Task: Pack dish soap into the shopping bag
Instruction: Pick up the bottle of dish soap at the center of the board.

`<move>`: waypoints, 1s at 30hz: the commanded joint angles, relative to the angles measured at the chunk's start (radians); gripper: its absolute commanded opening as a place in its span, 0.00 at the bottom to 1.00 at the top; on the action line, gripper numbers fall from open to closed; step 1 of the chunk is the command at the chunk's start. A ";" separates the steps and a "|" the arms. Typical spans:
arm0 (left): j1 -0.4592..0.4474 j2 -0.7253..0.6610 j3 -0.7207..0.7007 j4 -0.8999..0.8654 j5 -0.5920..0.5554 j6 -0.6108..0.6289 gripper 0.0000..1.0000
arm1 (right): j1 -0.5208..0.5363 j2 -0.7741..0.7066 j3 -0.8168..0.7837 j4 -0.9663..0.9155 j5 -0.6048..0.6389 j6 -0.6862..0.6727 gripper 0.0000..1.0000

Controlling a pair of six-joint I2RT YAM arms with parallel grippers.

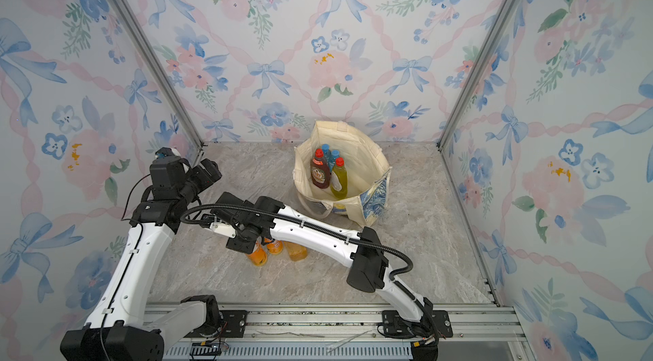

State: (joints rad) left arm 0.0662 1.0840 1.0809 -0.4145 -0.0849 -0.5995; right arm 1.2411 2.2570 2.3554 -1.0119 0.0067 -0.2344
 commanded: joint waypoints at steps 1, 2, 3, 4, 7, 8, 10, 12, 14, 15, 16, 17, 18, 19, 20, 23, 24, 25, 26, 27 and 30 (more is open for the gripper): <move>0.004 0.005 0.031 0.015 0.020 0.010 0.98 | 0.014 -0.100 0.008 -0.013 -0.038 -0.014 0.00; 0.004 0.008 0.034 0.013 0.021 0.010 0.98 | 0.015 -0.109 0.012 -0.010 -0.043 -0.016 0.00; 0.004 0.010 0.036 0.014 0.023 0.010 0.98 | 0.017 -0.121 0.017 -0.008 -0.046 -0.017 0.00; 0.004 0.012 0.039 0.014 0.024 0.010 0.98 | 0.017 -0.131 0.024 -0.010 -0.047 -0.017 0.00; 0.004 0.019 0.046 0.014 0.029 0.011 0.98 | 0.020 -0.154 0.046 -0.015 -0.045 -0.023 0.00; 0.004 0.020 0.045 0.015 0.029 0.012 0.98 | 0.019 -0.161 0.049 -0.014 -0.041 -0.024 0.00; 0.006 0.025 0.046 0.015 0.033 0.013 0.98 | 0.020 -0.174 0.060 -0.014 -0.035 -0.025 0.00; 0.005 0.027 0.044 0.015 0.039 0.012 0.98 | 0.021 -0.185 0.072 -0.016 -0.033 -0.026 0.00; 0.004 0.030 0.044 0.014 0.044 0.013 0.98 | 0.021 -0.194 0.088 -0.019 -0.031 -0.026 0.00; 0.004 0.032 0.044 0.015 0.047 0.012 0.98 | 0.020 -0.199 0.101 -0.020 -0.025 -0.026 0.00; 0.004 0.033 0.046 0.014 0.048 0.014 0.98 | 0.021 -0.202 0.116 -0.026 -0.022 -0.027 0.00; 0.005 0.034 0.046 0.014 0.051 0.019 0.98 | 0.021 -0.207 0.139 -0.035 -0.022 -0.029 0.00; 0.004 0.035 0.047 0.014 0.050 0.022 0.98 | 0.020 -0.211 0.160 -0.039 -0.021 -0.029 0.00; 0.004 0.034 0.046 0.013 0.049 0.023 0.98 | 0.020 -0.217 0.176 -0.039 -0.020 -0.031 0.00; 0.004 0.035 0.045 0.014 0.048 0.023 0.98 | 0.018 -0.228 0.191 -0.035 -0.018 -0.031 0.00; 0.004 0.033 0.037 0.015 0.049 0.019 0.98 | 0.011 -0.263 0.200 0.007 -0.016 -0.034 0.00; 0.005 0.033 0.035 0.014 0.048 0.016 0.98 | 0.007 -0.275 0.200 0.027 -0.015 -0.033 0.00; 0.004 0.033 0.033 0.015 0.051 0.014 0.98 | 0.003 -0.283 0.202 0.043 -0.012 -0.033 0.00; 0.004 0.033 0.029 0.014 0.052 0.013 0.98 | -0.001 -0.290 0.207 0.061 -0.005 -0.033 0.00; 0.004 0.032 0.028 0.015 0.054 0.011 0.98 | -0.007 -0.295 0.217 0.073 0.008 -0.035 0.00; 0.004 0.028 0.025 0.014 0.058 0.010 0.98 | -0.028 -0.303 0.255 0.105 0.053 -0.048 0.00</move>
State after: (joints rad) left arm 0.0662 1.1114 1.1034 -0.4141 -0.0429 -0.5957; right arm 1.2385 2.0285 2.5362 -1.0512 0.0036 -0.2577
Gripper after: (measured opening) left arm 0.980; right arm 0.508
